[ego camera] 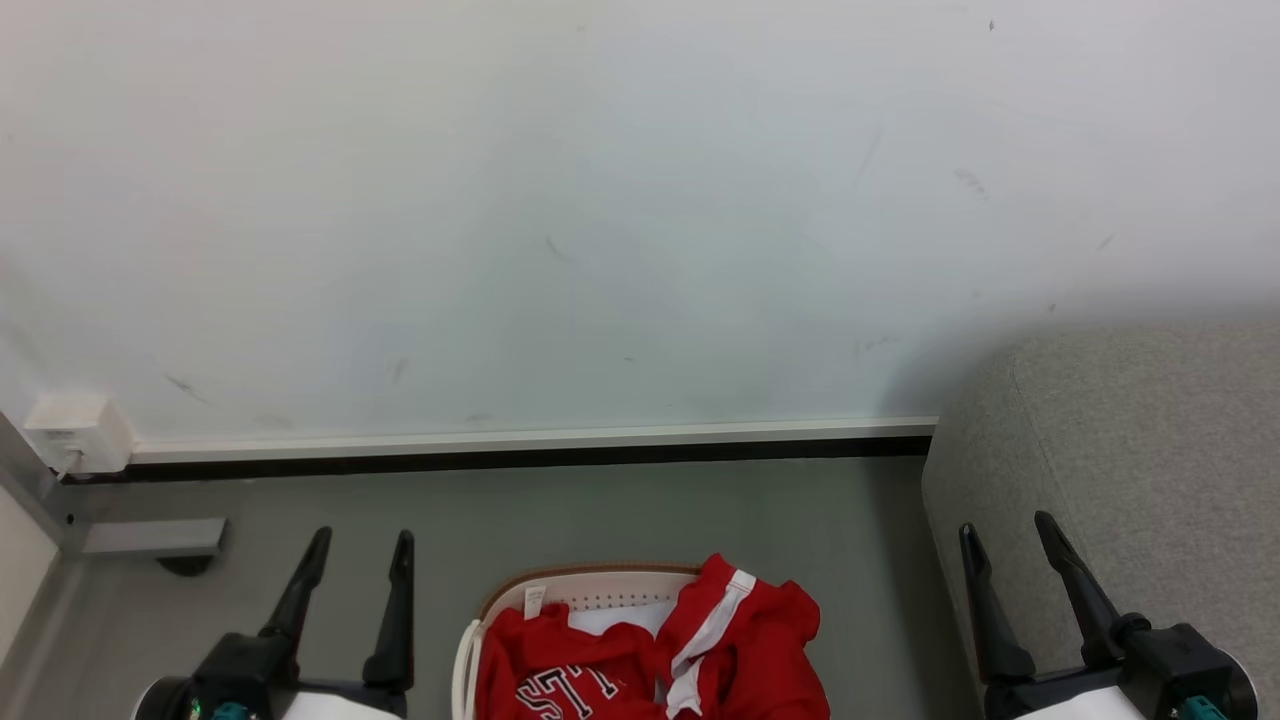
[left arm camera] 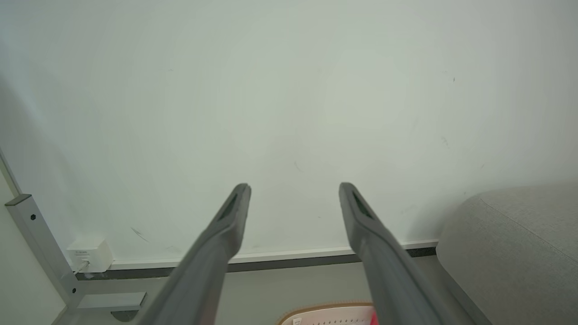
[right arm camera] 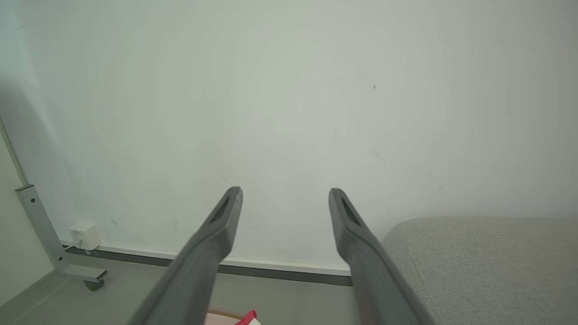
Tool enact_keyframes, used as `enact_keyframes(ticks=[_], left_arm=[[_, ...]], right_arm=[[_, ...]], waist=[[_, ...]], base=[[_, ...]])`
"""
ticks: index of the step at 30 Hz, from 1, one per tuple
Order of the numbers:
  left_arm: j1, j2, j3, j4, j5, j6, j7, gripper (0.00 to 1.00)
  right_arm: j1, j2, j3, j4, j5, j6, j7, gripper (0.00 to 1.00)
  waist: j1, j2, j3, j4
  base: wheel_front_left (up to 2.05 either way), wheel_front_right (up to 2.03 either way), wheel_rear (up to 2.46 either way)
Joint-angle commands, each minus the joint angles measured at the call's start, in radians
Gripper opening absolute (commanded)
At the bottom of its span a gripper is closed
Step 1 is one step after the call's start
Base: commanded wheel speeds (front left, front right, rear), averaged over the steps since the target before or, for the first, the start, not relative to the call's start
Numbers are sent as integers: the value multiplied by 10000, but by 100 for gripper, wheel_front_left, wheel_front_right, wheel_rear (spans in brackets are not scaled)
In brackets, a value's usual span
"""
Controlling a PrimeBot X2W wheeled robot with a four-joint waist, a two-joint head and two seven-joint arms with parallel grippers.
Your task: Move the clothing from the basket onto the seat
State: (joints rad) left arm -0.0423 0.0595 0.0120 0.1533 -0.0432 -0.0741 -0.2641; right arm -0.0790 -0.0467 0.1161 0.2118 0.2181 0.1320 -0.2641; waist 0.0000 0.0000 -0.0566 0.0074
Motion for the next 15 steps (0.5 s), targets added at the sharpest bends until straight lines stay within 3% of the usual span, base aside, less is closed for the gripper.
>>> enact_keyframes(ticks=[1, 15], left_arm=[[29, 9, 30, 15, 77, -44, -7, 100], [6, -45, 197, 20, 9, -126, -7, 100]], right_arm=[[-65, -69, -27, 8, 24, -24, -7, 100], [-78, -67, 11, -41, 178, -24, -5, 100]], waist=[[0, 0, -5, -4], [0, 0, 58, -116]], base=[[0, 0, 0], [0, 0, 0]])
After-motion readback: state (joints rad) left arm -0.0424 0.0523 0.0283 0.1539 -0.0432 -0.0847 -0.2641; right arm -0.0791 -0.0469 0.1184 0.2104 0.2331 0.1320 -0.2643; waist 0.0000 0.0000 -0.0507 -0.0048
